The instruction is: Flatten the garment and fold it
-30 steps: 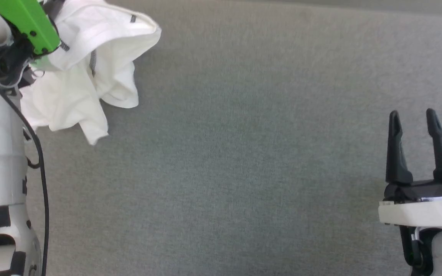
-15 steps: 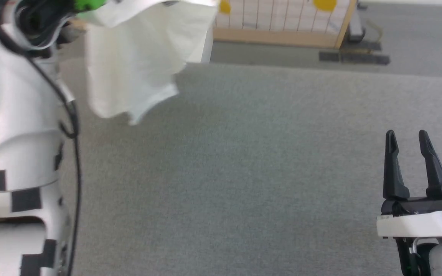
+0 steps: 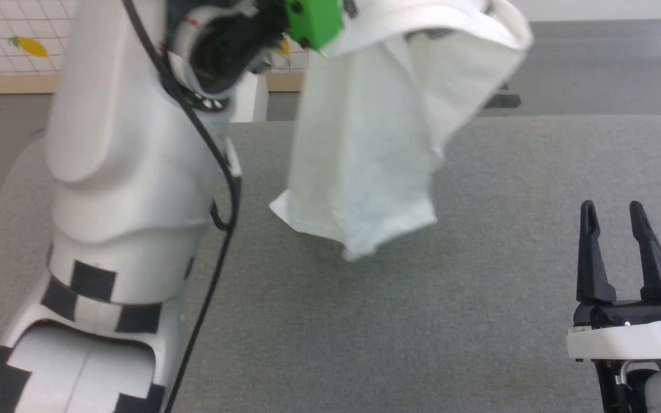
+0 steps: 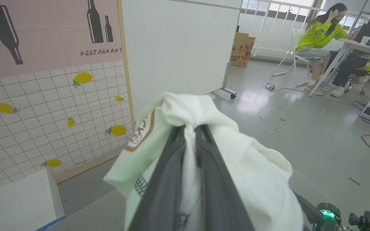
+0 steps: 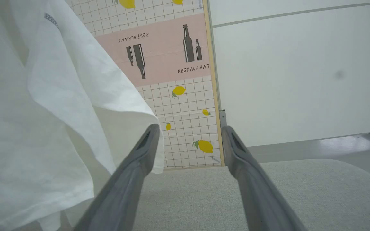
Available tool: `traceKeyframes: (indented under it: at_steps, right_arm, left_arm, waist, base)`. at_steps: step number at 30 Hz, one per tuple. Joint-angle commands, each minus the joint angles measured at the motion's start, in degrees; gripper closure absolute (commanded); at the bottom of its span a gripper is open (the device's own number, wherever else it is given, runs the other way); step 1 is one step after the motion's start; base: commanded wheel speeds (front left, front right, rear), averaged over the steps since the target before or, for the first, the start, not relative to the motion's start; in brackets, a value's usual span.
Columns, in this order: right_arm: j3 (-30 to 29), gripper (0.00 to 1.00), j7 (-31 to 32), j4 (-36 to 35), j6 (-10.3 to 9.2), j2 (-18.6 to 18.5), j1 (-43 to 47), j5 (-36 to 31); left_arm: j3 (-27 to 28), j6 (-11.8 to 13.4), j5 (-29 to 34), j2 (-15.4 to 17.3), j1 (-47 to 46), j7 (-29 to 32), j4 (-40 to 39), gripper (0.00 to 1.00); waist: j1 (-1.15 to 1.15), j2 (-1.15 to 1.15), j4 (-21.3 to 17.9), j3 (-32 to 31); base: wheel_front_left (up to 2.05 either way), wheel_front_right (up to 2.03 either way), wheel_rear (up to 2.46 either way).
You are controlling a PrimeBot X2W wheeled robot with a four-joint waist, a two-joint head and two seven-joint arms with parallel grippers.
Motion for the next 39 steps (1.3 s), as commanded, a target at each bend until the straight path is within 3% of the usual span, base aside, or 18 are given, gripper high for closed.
traceKeyframes:
  at_steps: [1,7,13,15,16,18,24,25,26,27,33,39]
  right_arm:
    - [-0.3,0.0,-0.3,-0.3,-0.09,0.0,-0.3,0.2]
    - [-1.3,0.0,-0.3,-0.7,-0.09,0.0,-1.4,0.2]
    - [-3.2,0.0,-0.3,-1.2,-0.09,0.0,-2.0,0.0]
    - [-3.8,0.0,-0.3,-1.3,-0.09,0.0,-2.1,-0.1]
    - [-4.2,0.0,-0.3,-1.6,-0.09,0.0,-2.7,-0.2]
    - [-4.1,0.0,-0.3,-1.6,-0.09,0.0,-3.3,-0.2]
    - [-3.6,0.0,-0.3,-1.6,-0.09,0.0,-4.7,-0.4]
    - [-3.6,0.0,-0.3,-1.5,-0.09,0.0,-4.7,-0.4]
    - [-3.7,0.0,-0.3,-1.5,-0.09,0.0,-4.7,-0.5]
    - [-3.8,0.0,-0.3,-1.4,-0.09,0.0,-4.7,-0.6]
    - [-4.3,0.0,-0.3,-1.0,-0.09,0.0,-4.3,-0.9]
    - [-4.4,0.0,-0.3,-1.0,-0.09,0.0,-3.2,-1.0]
  left_arm:
    - [-1.2,0.0,-1.2,-0.3,1.9,-1.3,-0.5,1.0]
    - [-11.6,2.7,-6.3,-0.5,9.1,-9.3,-3.6,1.0]
    - [-22.2,6.7,-5.2,-0.6,18.4,-20.2,-2.3,1.0]
    - [-25.8,8.4,-5.8,-0.6,21.3,-23.5,-0.6,1.0]
    - [-31.5,10.6,-6.8,-0.6,25.2,-27.4,3.2,1.0]
    - [-34.5,11.8,-7.6,-0.6,27.1,-29.2,6.3,1.0]
    - [-39.9,13.2,-10.9,-0.6,29.0,-33.4,14.2,1.0]
    - [-40.3,13.2,-11.6,-0.6,28.8,-34.1,14.6,0.91]
    - [-40.7,13.1,-12.8,-0.6,28.4,-35.0,14.8,0.58]
    - [-41.0,13.0,-13.7,-0.6,28.0,-35.7,14.8,0.0]
    - [-42.2,12.1,-17.3,-0.6,24.3,-38.6,14.2,0.0]
    - [-39.1,12.4,-17.5,0.7,23.4,-44.0,10.4,0.0]
  waist:
    - [0.01,0.0,-1.1,1.5]
    - [0.01,0.0,-1.8,4.3]
    - [0.01,0.0,-1.7,7.2]
    - [0.01,0.0,-1.5,8.0]
    - [0.01,0.0,-1.7,9.2]
    - [0.01,0.0,-1.8,10.0]
    - [0.01,0.0,-2.1,11.5]
    - [0.01,0.0,-2.0,11.6]
    - [0.01,0.0,-1.9,11.7]
    - [0.01,0.0,-1.8,11.6]
    - [0.01,0.0,-0.7,10.0]
    - [0.01,0.0,0.1,7.5]
  base:
    - [0.0,0.0,0.0]
    - [0.0,0.0,0.0]
    - [0.0,0.0,0.0]
    - [0.0,0.0,0.0]
    - [0.0,0.0,0.0]
    - [0.0,0.0,0.0]
    - [0.0,0.0,0.0]
    - [0.0,0.0,0.0]
    - [0.0,0.0,0.0]
    - [0.0,0.0,0.0]
    - [0.0,0.0,0.0]
    - [0.0,0.0,0.0]
